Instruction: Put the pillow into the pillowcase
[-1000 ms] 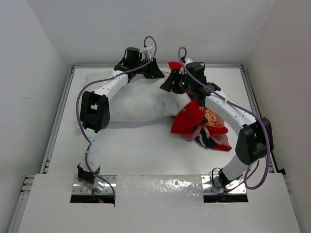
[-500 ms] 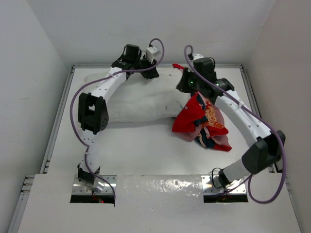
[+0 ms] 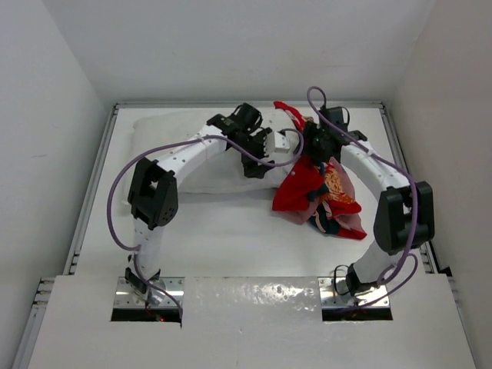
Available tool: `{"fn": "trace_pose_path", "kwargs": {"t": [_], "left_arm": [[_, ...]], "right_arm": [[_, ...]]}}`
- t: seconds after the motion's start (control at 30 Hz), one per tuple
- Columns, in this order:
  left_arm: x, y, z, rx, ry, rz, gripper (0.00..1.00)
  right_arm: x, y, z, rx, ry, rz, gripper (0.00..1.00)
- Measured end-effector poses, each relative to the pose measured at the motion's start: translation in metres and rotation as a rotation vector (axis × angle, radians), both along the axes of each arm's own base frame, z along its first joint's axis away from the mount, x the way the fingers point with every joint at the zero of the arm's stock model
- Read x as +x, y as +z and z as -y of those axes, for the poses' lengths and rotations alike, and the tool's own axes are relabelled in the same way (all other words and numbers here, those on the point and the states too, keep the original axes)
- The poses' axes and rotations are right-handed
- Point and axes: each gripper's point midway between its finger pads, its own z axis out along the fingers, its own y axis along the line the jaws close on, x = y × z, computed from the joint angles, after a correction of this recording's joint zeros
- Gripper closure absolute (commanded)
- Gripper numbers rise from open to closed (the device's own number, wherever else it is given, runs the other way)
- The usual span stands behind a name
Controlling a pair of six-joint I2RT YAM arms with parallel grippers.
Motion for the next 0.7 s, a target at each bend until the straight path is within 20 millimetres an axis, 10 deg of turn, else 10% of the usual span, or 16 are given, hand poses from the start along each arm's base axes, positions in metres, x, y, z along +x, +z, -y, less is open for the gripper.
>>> {"fn": "trace_pose_path", "kwargs": {"t": [0.1,0.17,0.27,0.4,0.57,0.7], "left_arm": [[0.002,-0.035,-0.010,0.055,0.044,-0.016,0.34],[0.009,-0.043,-0.010,0.057,0.085,0.000,0.66],[0.020,-0.039,-0.005,0.024,0.144,0.015,1.00],[0.023,-0.038,0.002,-0.016,0.205,-0.046,1.00],[0.036,-0.031,0.003,-0.089,0.291,-0.165,1.00],[0.050,-0.014,0.006,-0.202,0.335,-0.249,1.00]], "right_arm": [[-0.010,-0.030,-0.007,0.046,0.009,-0.061,0.67],[-0.016,-0.040,-0.010,0.067,0.011,-0.082,0.97],[-0.019,-0.043,-0.015,0.083,0.021,-0.091,1.00],[-0.019,-0.024,-0.022,-0.062,0.072,-0.073,1.00],[-0.016,0.044,-0.070,-0.265,0.182,0.099,1.00],[-0.038,0.051,-0.108,-0.210,0.279,0.153,1.00]]}}
